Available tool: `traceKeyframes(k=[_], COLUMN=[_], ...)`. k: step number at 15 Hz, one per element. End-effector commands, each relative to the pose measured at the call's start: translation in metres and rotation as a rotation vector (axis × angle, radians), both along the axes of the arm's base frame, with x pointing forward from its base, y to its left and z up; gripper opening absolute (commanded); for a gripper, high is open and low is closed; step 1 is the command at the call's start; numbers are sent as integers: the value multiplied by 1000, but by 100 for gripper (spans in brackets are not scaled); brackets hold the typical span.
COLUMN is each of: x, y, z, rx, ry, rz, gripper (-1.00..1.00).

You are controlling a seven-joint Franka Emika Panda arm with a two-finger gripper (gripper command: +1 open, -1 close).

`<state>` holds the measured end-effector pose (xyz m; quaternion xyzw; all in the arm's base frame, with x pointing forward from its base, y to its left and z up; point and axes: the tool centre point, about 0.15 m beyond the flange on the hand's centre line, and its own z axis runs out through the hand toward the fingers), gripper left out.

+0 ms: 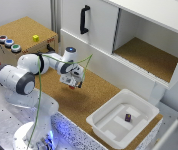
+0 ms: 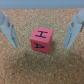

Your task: Place the pink object inside the right cabinet

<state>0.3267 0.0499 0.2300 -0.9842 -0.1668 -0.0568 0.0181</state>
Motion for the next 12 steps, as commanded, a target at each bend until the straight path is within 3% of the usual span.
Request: traceKeyframes(k=[1, 2, 12], x=[25, 28, 31], y=[16, 16, 17], z=[-27, -28, -29], rx=[15, 14, 0], ry=[9, 14, 37], rz=[-11, -12, -7], gripper=[100, -100, -100])
